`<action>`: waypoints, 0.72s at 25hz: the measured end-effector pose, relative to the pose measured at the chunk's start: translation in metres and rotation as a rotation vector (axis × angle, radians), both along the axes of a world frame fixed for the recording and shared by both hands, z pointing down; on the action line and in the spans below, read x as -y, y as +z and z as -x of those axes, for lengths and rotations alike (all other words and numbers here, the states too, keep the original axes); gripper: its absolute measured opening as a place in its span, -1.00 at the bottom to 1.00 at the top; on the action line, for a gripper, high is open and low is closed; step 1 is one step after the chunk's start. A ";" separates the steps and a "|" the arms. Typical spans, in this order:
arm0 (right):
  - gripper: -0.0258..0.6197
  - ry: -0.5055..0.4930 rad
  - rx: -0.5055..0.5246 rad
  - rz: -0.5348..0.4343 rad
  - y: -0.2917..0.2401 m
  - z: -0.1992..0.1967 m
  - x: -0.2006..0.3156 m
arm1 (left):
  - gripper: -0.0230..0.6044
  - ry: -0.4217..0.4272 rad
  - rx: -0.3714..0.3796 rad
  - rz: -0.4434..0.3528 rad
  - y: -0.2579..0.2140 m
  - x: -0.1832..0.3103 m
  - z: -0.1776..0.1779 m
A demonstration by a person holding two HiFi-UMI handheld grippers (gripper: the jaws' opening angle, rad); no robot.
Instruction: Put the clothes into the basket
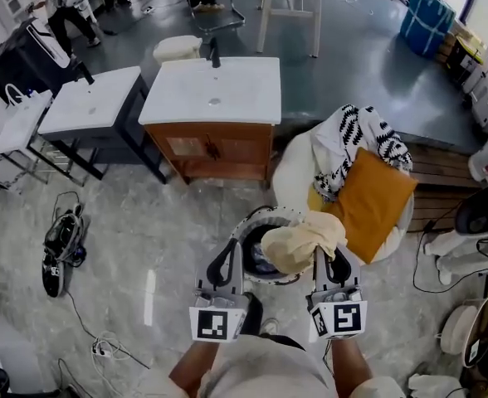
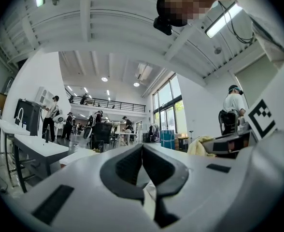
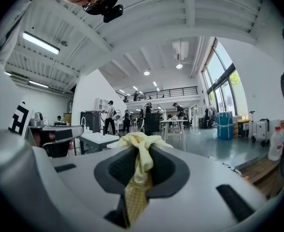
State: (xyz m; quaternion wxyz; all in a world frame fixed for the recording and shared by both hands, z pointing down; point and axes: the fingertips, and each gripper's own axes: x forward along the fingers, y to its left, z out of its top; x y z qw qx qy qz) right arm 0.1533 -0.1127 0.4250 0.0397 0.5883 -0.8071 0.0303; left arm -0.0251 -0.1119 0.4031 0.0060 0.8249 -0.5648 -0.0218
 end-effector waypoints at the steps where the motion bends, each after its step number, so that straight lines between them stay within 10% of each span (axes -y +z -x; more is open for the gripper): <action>1: -0.80 -0.005 -0.007 0.015 0.006 0.004 0.004 | -0.91 -0.002 0.001 0.004 0.004 0.005 0.004; 18: -0.80 -0.123 -0.149 0.381 0.167 0.071 0.054 | -0.91 0.008 -0.034 0.165 0.088 0.053 0.050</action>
